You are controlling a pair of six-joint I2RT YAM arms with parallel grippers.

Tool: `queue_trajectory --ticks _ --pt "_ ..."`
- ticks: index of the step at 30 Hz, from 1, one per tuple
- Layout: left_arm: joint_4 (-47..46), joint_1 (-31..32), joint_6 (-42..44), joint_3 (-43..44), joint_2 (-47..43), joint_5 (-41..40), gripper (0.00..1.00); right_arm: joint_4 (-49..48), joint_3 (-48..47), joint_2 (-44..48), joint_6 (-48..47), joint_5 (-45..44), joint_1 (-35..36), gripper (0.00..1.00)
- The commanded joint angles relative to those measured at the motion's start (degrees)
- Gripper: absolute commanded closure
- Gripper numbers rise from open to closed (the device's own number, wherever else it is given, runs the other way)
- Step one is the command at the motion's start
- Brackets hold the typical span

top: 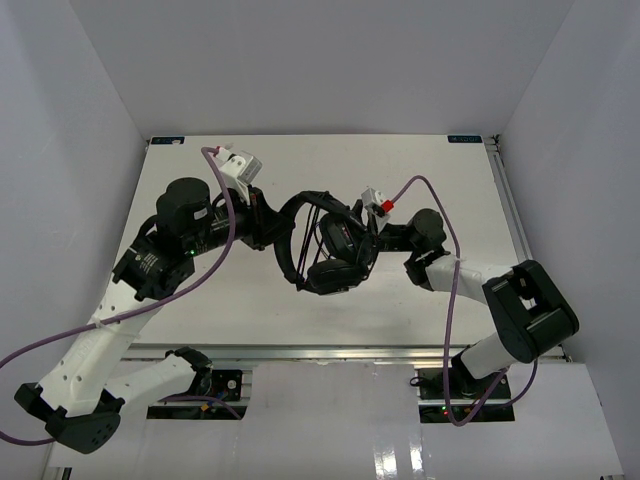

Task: Wrap the headphones

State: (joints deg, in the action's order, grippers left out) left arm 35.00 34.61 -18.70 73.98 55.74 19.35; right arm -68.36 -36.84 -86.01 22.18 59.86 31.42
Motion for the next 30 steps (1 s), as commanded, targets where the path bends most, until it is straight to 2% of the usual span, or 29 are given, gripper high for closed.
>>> queue_trajectory --ticks 1,15,20,26,30 --pt "-4.1 0.2 -3.9 2.9 -2.2 -2.5 1.0 -5.0 1.7 3.2 -7.8 1.7 -0.3 0.08" --pt "-5.8 0.2 -7.9 4.3 -2.4 -3.8 1.0 -11.7 2.3 2.7 -5.4 -7.2 -2.3 0.06" --pt "-6.3 0.2 -8.7 4.5 -2.5 -3.5 1.0 -11.5 1.5 1.9 -5.3 -9.2 -1.8 0.08" --pt "-7.5 0.2 -10.1 4.0 -2.5 -3.3 1.0 -5.1 0.4 3.1 -10.7 -15.1 1.1 0.09" --pt "-7.9 0.2 -11.0 3.5 -2.7 -3.2 1.0 -4.9 -0.3 3.1 -10.2 -17.8 2.5 0.11"
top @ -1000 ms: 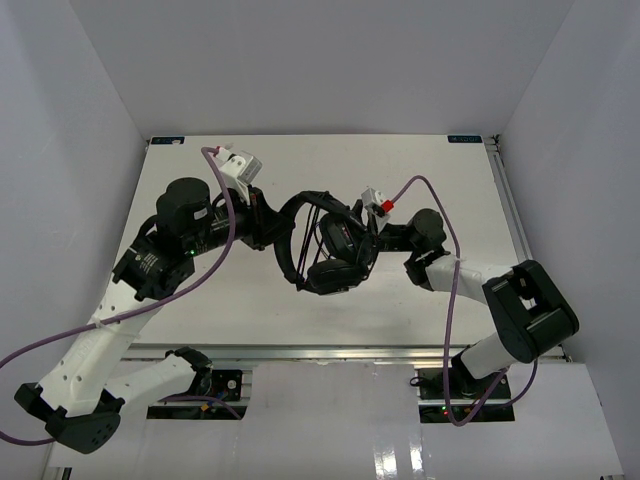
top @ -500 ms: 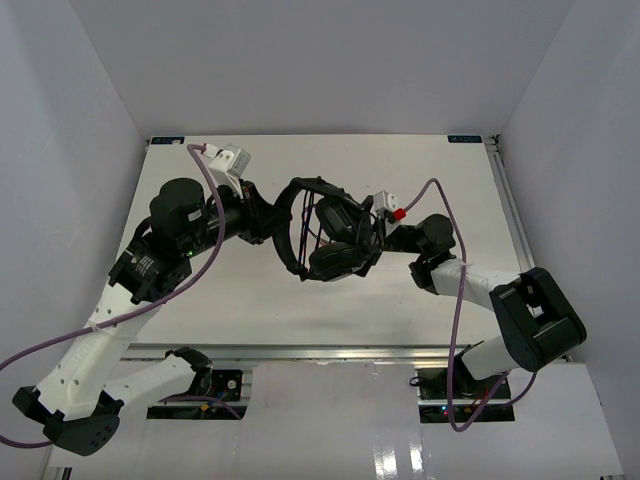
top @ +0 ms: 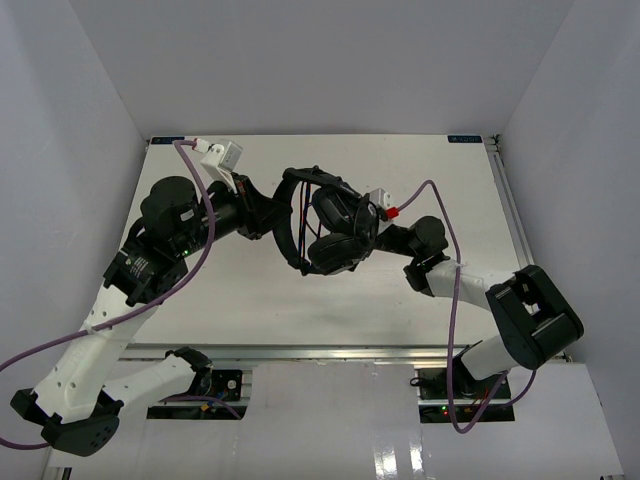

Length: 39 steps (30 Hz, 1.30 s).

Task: Wrap the headphones

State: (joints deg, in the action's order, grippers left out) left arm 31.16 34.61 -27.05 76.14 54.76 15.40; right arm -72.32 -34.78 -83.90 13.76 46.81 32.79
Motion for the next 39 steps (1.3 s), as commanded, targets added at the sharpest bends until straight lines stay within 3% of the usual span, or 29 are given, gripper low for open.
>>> queue_trajectory --ticks 1,5,12,19,22,24,25,30,34,39 --pt "-4.1 0.2 -2.8 1.1 -1.8 0.8 1.0 -0.5 -2.6 0.9 -1.7 -5.2 1.3 0.12" --pt "-4.5 0.2 -3.5 0.2 -2.1 1.0 1.0 4.0 -4.1 0.3 -1.5 -7.4 2.0 0.21" --pt "-4.9 0.2 -4.3 -0.6 -3.1 1.2 1.0 10.0 -8.6 -2.0 -2.0 -4.7 3.1 0.49" --pt "-6.0 0.2 -5.4 -1.7 -3.6 1.8 1.0 13.0 -9.9 -2.2 -4.0 -4.4 5.2 0.5" --pt "-6.7 0.2 -5.9 -2.4 -3.7 2.1 1.0 13.2 -9.8 -1.9 -4.1 -4.3 5.2 0.62" --pt "-7.4 0.2 -6.4 -3.2 -3.9 2.2 1.0 13.3 -9.6 -1.5 -4.1 -4.3 5.2 0.84" --pt "-7.5 0.2 -6.5 -3.4 -4.1 2.0 1.0 13.3 -9.5 -1.2 -4.1 -4.1 5.2 0.88" --pt "-7.7 0.2 -6.8 -4.1 -5.2 -1.8 1.0 15.3 -7.8 1.5 -6.3 -3.0 5.2 0.92" --pt "-10.5 0.2 -8.5 -7.1 -7.8 -9.3 1.0 21.6 -4.8 7.2 -12.6 -1.1 5.2 0.92" --pt "-15.8 0.2 -11.6 -10.5 -8.8 -14.1 1.0 41.4 -4.4 12.5 -24.2 2.3 5.2 0.92"
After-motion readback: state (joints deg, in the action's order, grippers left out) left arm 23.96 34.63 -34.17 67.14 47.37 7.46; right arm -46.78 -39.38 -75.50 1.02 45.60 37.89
